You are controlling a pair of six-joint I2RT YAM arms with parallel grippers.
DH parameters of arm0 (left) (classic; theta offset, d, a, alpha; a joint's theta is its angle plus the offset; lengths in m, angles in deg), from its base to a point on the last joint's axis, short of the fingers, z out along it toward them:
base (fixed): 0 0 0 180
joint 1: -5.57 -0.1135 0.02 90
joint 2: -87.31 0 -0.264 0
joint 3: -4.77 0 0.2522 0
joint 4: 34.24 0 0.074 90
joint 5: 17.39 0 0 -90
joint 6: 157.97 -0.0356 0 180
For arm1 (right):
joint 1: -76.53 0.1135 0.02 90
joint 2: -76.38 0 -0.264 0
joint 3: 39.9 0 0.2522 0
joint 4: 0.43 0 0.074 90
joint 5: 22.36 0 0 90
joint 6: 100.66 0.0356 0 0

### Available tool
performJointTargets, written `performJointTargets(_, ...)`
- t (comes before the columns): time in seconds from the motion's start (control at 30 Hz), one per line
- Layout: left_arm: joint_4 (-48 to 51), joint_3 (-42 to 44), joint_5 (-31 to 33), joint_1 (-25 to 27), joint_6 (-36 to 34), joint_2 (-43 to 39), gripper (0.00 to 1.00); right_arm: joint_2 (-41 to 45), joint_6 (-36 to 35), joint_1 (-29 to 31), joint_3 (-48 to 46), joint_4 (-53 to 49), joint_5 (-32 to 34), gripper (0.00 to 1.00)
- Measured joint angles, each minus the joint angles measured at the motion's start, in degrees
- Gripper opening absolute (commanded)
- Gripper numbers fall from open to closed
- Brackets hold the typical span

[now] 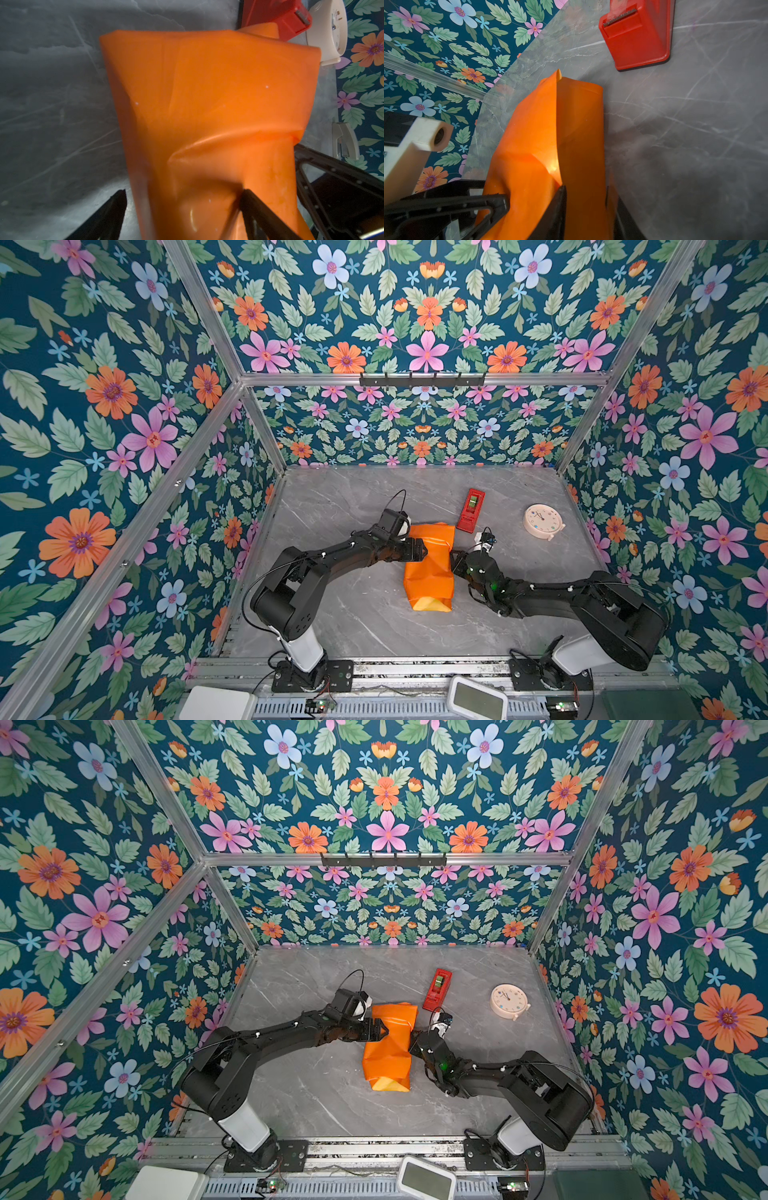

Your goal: Wrap the gift box in paper

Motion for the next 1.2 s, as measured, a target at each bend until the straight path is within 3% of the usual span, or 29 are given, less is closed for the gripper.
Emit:
performJointTargets(0.13,-0.1,0.1,0.0,0.0,0.0,-0.1,0.87,3.5,0.0,0.4,-0.2,-2.2,-0.8,0.36)
performJointTargets(0.3,-0.3,0.2,0.0,0.0,0.0,-0.1,0.88,9.3,-0.3,0.6,-0.4,-2.6,-1.4,0.28)
performJointTargets(0.53,-0.3,0.2,0.0,0.0,0.0,0.0,0.87,9.3,0.9,0.7,-1.1,-0.5,-1.2,0.00)
performJointTargets(1.2,0.5,-0.4,-0.2,0.0,-0.4,0.3,0.87,-2.5,5.8,1.8,-2.3,12.6,4.4,0.00)
